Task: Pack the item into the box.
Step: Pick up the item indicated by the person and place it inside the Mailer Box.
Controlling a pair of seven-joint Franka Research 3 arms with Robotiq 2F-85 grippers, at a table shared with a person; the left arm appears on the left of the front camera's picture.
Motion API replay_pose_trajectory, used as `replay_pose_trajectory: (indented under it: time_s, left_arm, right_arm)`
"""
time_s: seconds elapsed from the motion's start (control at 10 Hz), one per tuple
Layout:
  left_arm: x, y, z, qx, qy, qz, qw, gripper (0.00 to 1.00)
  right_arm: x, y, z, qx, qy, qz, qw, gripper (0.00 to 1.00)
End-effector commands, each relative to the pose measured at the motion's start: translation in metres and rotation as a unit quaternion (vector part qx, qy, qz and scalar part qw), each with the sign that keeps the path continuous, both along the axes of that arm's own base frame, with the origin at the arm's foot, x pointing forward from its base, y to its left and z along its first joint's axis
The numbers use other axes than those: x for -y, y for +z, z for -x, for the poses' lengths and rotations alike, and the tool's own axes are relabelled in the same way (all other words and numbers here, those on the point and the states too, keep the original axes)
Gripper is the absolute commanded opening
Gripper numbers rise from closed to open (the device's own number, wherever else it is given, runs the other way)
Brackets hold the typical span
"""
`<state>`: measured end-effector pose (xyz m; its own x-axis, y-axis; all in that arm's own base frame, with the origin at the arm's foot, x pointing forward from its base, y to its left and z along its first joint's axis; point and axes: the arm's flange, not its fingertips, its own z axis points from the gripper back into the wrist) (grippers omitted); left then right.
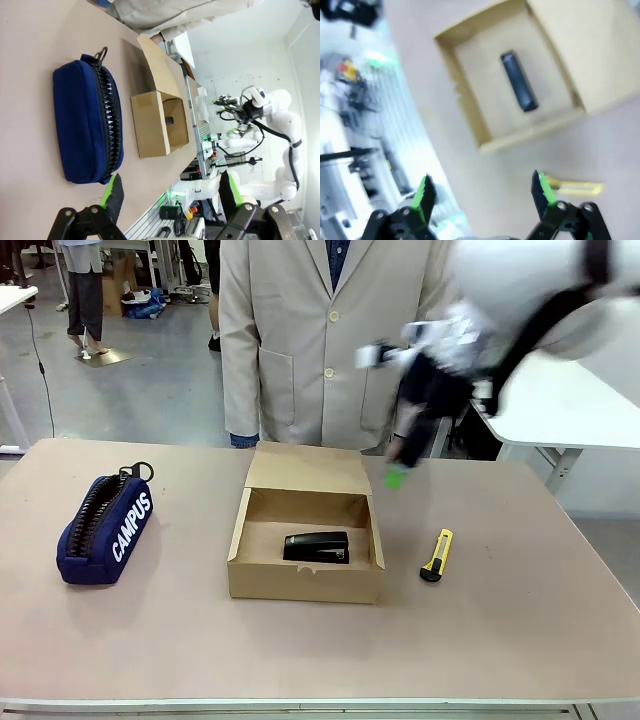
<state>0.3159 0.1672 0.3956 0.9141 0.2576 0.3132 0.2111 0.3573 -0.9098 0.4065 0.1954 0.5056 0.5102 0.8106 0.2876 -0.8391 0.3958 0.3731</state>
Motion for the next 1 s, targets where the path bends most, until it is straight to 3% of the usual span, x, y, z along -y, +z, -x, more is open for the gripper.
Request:
replay_pose_trajectory:
  time_s: [0.0,0.1,0.2,0.4,0.5,0.6,0.7,0.8,0.9]
  left_arm:
    - [0.001,0.001,0.000,0.014,-0.001,0.008,1.000,1.00]
    - [0.001,0.001,0.000,0.014,-0.001,0.008,1.000,1.00]
    - [0.001,0.001,0.000,0.014,-0.001,0.008,1.000,1.00]
    - [0.001,0.001,0.000,0.014,-0.001,0.008,1.000,1.00]
    - [0.001,0.001,0.000,0.014,-0.001,0.008,1.000,1.00]
    - [0.001,0.001,0.000,0.014,-0.001,0.008,1.000,1.00]
    - [0.001,0.001,0.000,0.014,-0.001,0.008,1.000,1.00]
    - [0.001,0.001,0.000,0.014,-0.001,0.008,1.000,1.00]
    - [0.001,0.001,0.000,0.014,-0.001,0.008,1.000,1.00]
  right_arm:
    - [0.119,-0.005,0.022,-0.133,-0.190,-0.117,0.966,1.00]
    - [0.188,-0.015,0.028,-0.217,-0.270,-0.228,0.910,1.00]
    - [0.252,-0.029,0.039,-0.260,-0.320,-0.336,0.847,1.00]
    - [0.345,-0.056,0.075,-0.275,-0.430,-0.448,0.734,1.00]
    - [0.374,-0.069,0.097,-0.258,-0.464,-0.503,0.682,1.00]
    - [0.384,-0.076,0.109,-0.241,-0.503,-0.521,0.646,1.00]
    - [0.378,-0.075,0.110,-0.225,-0.532,-0.509,0.638,1.00]
    - [0.398,-0.085,0.119,-0.279,-0.358,-0.316,0.833,1.00]
    - [0.398,-0.085,0.119,-0.279,-0.358,-0.316,0.833,1.00]
